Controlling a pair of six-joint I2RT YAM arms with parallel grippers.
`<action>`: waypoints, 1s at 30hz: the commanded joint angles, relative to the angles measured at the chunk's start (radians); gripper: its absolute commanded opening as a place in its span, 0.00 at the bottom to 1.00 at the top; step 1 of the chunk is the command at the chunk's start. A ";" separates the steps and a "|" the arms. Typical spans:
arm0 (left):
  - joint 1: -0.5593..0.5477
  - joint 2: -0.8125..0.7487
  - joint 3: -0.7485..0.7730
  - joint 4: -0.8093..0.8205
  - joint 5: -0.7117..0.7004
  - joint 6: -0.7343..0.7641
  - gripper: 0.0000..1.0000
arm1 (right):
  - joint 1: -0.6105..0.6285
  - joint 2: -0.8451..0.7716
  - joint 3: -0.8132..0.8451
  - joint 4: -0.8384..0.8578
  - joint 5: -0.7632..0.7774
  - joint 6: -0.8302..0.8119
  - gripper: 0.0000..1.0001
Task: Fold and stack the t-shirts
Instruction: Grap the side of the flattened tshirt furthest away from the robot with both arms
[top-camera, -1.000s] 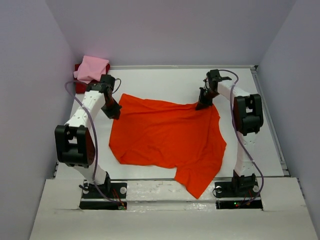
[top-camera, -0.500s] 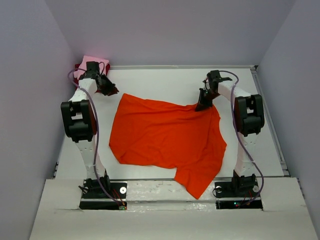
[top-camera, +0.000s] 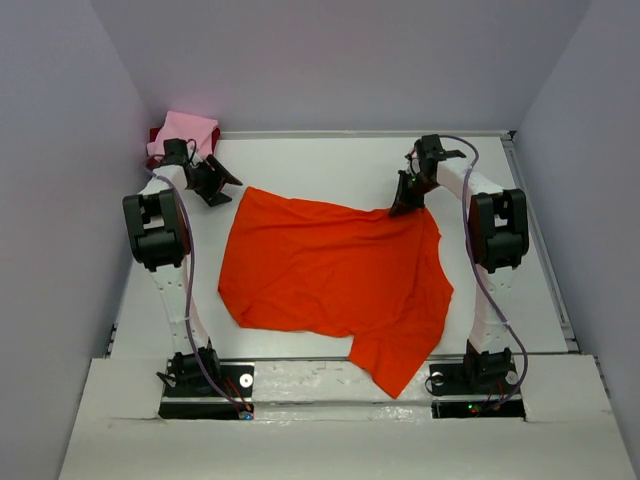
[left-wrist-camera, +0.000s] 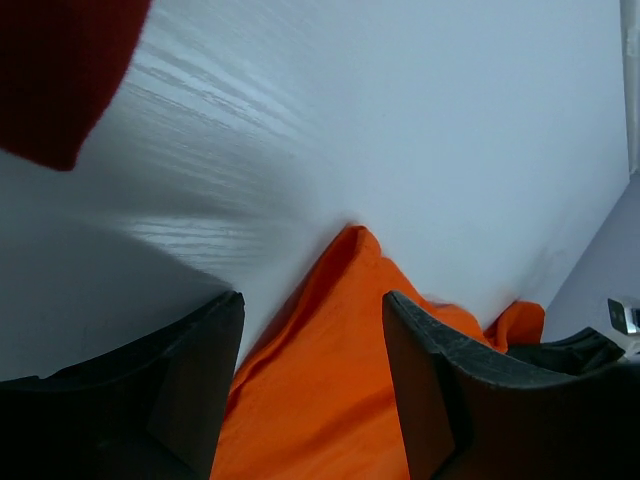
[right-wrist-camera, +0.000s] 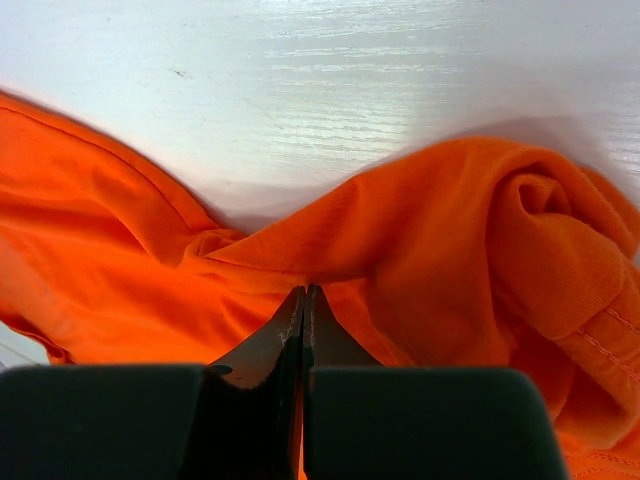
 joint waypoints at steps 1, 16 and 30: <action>-0.008 0.053 0.013 0.025 0.099 0.027 0.71 | -0.006 -0.033 0.046 -0.012 -0.005 -0.019 0.00; -0.090 0.256 0.303 -0.200 0.129 0.125 0.54 | -0.006 -0.024 0.052 -0.016 -0.005 -0.005 0.00; -0.115 0.097 0.130 -0.262 -0.185 0.120 0.00 | -0.006 -0.038 0.052 -0.016 -0.007 0.008 0.00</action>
